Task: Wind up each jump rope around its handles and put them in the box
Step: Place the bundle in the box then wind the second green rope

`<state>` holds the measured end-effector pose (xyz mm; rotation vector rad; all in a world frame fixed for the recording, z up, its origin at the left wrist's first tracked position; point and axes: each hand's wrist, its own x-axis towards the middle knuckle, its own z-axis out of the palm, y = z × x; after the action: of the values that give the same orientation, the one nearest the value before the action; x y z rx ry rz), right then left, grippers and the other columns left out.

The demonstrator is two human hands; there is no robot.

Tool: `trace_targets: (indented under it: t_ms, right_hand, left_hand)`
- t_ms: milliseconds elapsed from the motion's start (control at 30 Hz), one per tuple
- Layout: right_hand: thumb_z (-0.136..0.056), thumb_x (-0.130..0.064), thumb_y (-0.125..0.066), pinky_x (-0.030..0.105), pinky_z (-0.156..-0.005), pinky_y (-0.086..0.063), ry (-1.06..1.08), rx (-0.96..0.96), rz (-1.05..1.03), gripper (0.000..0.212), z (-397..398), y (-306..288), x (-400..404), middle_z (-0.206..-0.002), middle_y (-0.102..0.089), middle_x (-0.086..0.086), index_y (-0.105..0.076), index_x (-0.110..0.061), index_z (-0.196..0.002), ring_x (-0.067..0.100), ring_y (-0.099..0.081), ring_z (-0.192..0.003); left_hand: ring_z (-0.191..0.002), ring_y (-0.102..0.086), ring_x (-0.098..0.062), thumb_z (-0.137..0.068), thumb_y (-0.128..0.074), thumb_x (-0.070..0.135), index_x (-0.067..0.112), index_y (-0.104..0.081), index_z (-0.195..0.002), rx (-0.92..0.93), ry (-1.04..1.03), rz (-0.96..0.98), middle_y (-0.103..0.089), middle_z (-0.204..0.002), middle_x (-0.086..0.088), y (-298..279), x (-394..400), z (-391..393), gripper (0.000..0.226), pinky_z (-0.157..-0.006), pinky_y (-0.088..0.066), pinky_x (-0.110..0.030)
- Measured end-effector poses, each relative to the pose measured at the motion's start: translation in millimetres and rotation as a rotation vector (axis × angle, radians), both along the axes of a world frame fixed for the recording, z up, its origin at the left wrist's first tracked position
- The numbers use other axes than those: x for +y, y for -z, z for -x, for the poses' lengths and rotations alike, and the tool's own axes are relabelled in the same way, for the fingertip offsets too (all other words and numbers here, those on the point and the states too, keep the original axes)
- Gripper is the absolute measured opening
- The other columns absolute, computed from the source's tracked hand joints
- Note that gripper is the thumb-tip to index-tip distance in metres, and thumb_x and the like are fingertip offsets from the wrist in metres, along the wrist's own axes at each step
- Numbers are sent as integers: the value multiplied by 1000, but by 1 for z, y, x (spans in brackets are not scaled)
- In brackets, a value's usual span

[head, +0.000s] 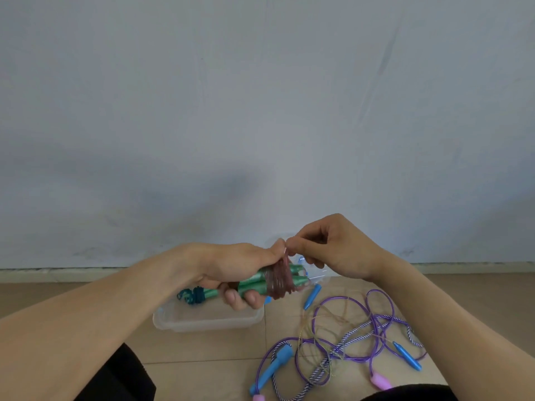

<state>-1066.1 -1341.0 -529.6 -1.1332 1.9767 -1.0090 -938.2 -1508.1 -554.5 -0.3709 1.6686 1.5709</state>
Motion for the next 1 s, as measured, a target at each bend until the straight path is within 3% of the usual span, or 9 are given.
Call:
trace_targets:
  t_ms: [133,200,300,433,533,600,667,800,1000]
  right_hand:
    - [-71,-37,-79,21,-54,-43,121,-50,114,23,10,-2,4,-61,-66,0,-76,-15,-74,11,-51,-56]
    - [-75,-34,-77,21,-54,-44,162,-73,135,21,12,0,4,-59,-65,0,-76,-13,-75,10,-51,-53]
    - [-84,-33,-72,24,-53,-44,211,-72,124,24,11,7,0,-60,-62,15,-75,-10,-78,15,-49,-51]
    - [-92,-18,-66,18,-50,-41,227,-62,58,22,5,15,-8,-51,-60,-5,-69,-12,-71,8,-47,-44]
    - [-95,-17,-62,17,-49,-41,251,-111,85,29,-2,16,-15,-49,-59,-7,-65,-11,-67,8,-46,-44]
    - [-95,-22,-62,19,-50,-41,255,-122,97,27,-6,15,-20,-55,-62,-6,-68,-11,-72,9,-47,-46]
    - [-97,-26,-60,18,-50,-42,233,-98,92,28,-11,15,-24,-55,-62,-7,-69,-13,-74,9,-49,-47]
    - [-100,-22,-55,21,-53,-47,213,-32,83,34,-16,19,-28,-50,-60,-8,-66,-14,-68,9,-52,-46]
    - [-94,-11,-62,30,-59,-58,368,-128,227,17,-13,19,-29,-68,-69,12,-74,-4,-86,17,-66,-56]
  left_hand:
    - [-43,-24,-11,-88,-27,78,10,-54,-101,19,24,-282,-37,-60,-2,-4,1,-3,74,-41,-15,-23]
    - [-44,-23,-12,-90,-29,74,13,-57,-93,75,-64,-322,-38,-59,-3,-6,4,-3,67,-44,-13,-26]
    - [-40,-30,-13,-95,-22,68,12,-50,-95,154,-205,-286,-41,-59,-3,-5,9,-2,63,-44,-13,-26]
    - [-40,-33,-14,-99,-21,63,12,-51,-106,210,-411,-270,-42,-59,-5,1,13,2,60,-46,-12,-27]
    - [-41,-33,-15,-101,-22,59,20,-59,-114,271,-566,-355,-42,-60,-4,1,13,4,55,-43,-14,-23]
    - [-40,-32,-15,-102,-23,57,22,-66,-102,318,-661,-383,-42,-59,-4,-1,13,5,55,-46,-11,-25]
    - [-39,-31,-15,-102,-23,55,16,-61,-95,347,-737,-349,-42,-57,-4,-2,13,7,55,-50,-9,-28]
    - [-40,-31,-16,-103,-22,52,3,-49,-117,394,-809,-216,-45,-55,-6,1,12,10,58,-43,-13,-20]
    - [-42,-45,-24,-104,-27,52,13,-40,-113,576,-755,10,-57,-63,-15,3,11,11,43,-41,-30,-25]
